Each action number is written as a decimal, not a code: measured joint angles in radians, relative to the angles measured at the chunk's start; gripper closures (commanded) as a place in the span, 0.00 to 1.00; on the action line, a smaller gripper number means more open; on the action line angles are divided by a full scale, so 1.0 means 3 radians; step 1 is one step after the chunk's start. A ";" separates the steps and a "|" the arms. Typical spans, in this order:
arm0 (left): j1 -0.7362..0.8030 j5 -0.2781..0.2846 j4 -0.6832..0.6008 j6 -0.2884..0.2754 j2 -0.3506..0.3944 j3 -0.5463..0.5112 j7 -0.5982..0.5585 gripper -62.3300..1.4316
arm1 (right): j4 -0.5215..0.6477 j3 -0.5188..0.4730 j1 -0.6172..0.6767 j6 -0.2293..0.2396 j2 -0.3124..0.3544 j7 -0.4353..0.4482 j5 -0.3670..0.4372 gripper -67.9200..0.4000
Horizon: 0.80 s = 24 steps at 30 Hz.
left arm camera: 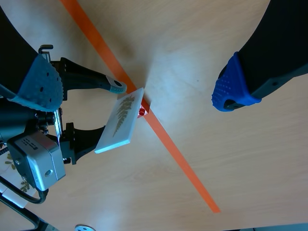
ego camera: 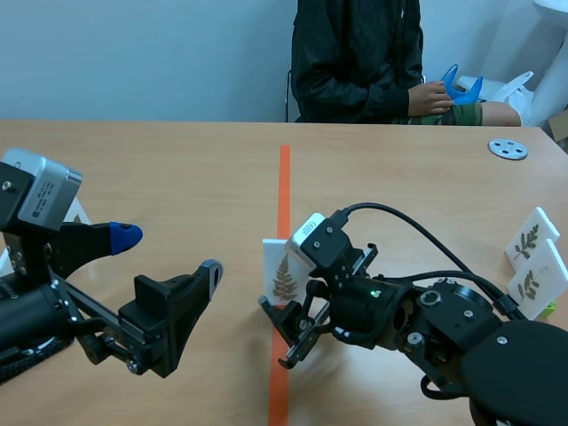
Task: Sort the leaf by its shape. The table is split by an orange tape line. A compound leaf with several leaflets goes to the left side, a simple leaf with one blade goes to the right side. Return to the home posture when a red brick is placed on the table.
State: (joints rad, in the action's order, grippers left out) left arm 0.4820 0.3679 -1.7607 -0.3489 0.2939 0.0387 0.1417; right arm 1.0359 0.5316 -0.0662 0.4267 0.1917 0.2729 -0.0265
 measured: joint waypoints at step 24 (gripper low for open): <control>0.0000 0.0000 0.0000 0.0000 0.0000 0.0000 0.0000 0.00 | 0.0000 0.0000 0.0075 -0.0064 -0.0001 -0.0001 0.0000 0.82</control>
State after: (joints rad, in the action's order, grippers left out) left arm 0.4820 0.3679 -1.7607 -0.3489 0.2939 0.0387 0.1417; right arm 1.0359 0.5316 -0.0437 0.4076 0.1913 0.2726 -0.0265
